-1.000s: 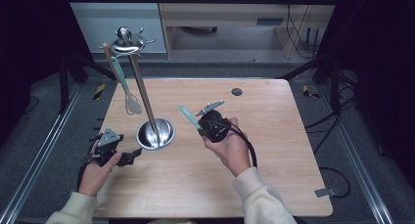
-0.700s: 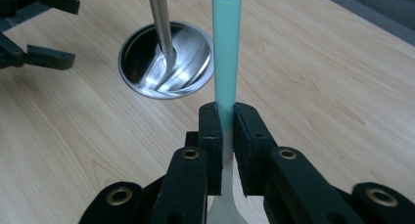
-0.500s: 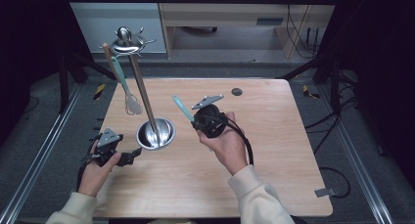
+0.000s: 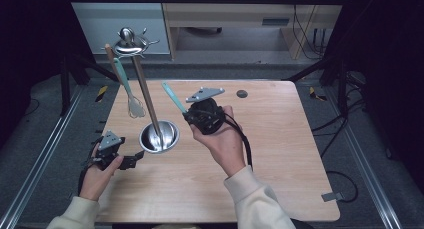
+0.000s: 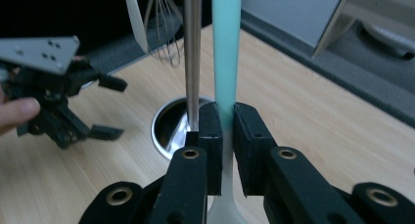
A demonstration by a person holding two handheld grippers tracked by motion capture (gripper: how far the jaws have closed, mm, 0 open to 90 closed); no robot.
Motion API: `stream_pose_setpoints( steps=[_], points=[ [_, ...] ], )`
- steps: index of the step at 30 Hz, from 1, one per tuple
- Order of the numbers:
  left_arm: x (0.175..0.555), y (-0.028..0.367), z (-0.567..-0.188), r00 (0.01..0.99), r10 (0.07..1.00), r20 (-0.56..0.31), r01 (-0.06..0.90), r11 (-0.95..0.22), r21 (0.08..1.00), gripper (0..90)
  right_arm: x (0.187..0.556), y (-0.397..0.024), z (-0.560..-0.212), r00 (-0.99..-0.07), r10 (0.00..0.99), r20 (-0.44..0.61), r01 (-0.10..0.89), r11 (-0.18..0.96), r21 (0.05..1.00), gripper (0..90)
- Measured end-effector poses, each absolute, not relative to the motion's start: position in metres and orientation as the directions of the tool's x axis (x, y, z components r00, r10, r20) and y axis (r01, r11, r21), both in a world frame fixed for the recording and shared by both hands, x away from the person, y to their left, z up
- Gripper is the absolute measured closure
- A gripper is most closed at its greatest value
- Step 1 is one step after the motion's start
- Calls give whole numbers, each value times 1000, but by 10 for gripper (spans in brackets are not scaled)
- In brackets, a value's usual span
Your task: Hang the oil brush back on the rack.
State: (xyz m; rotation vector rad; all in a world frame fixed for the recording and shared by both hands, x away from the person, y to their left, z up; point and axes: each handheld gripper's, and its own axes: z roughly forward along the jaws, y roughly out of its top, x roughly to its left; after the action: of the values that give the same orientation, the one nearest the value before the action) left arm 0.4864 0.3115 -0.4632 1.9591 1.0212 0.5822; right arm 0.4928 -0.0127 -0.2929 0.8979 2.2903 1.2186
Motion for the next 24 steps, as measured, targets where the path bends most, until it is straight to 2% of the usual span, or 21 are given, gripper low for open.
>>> stream_pose_setpoints(
  steps=[8, 24],
  points=[
    [486, 314, -463, 554, 832, 23, 445, -319, 837, 53, 487, -2, -271, -727, 684, -50, 290, 373, 881, 827],
    [487, 313, -463, 554, 832, 30, 441, -323, 837, 54, 479, 4, -258, -731, 681, -42, 226, 300, 927, 827]
  ],
)
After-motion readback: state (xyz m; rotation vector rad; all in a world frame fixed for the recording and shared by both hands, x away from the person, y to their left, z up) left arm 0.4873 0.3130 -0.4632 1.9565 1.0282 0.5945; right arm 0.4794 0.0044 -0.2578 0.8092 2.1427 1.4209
